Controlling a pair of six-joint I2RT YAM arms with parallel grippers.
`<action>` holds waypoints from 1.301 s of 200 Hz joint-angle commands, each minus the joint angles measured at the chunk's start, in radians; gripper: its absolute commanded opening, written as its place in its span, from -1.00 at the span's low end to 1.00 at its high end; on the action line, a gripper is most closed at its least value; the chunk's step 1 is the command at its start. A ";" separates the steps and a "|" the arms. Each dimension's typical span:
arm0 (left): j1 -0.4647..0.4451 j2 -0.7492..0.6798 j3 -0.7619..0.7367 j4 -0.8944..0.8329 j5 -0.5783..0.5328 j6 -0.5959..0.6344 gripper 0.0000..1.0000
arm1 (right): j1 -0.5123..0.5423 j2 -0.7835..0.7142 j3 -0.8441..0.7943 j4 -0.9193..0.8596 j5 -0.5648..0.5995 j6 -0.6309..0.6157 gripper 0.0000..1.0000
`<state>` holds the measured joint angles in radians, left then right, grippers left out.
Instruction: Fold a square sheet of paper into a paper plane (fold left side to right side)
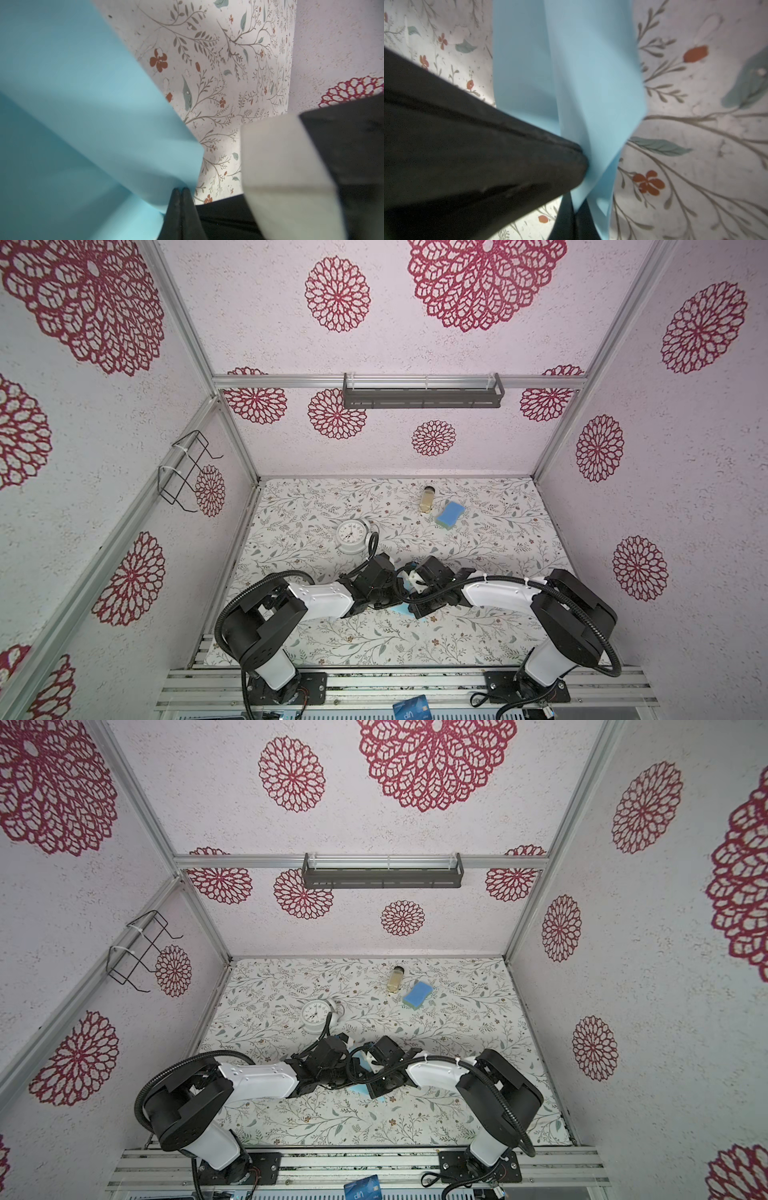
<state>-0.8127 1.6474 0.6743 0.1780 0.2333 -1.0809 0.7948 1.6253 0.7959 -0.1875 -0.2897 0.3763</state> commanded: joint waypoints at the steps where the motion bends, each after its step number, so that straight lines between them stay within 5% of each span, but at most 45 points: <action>1: 0.006 0.021 0.009 -0.007 -0.031 0.004 -1.00 | -0.007 0.002 -0.017 -0.003 -0.015 0.011 -0.94; 108: 0.021 0.097 0.050 -0.005 -0.042 0.003 -1.00 | -0.008 -0.061 0.006 -0.036 -0.045 0.010 -0.59; 190: 0.021 0.096 0.056 -0.006 -0.041 -0.005 -1.00 | -0.009 -0.125 0.007 -0.135 0.055 -0.049 -0.05; 260: 0.021 0.094 0.056 -0.006 -0.036 -0.004 -1.00 | 0.018 -0.071 0.032 -0.159 0.109 -0.083 0.05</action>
<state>-0.7967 1.7302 0.7151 0.1730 0.2039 -1.0843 0.7975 1.5402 0.7918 -0.3130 -0.2211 0.3305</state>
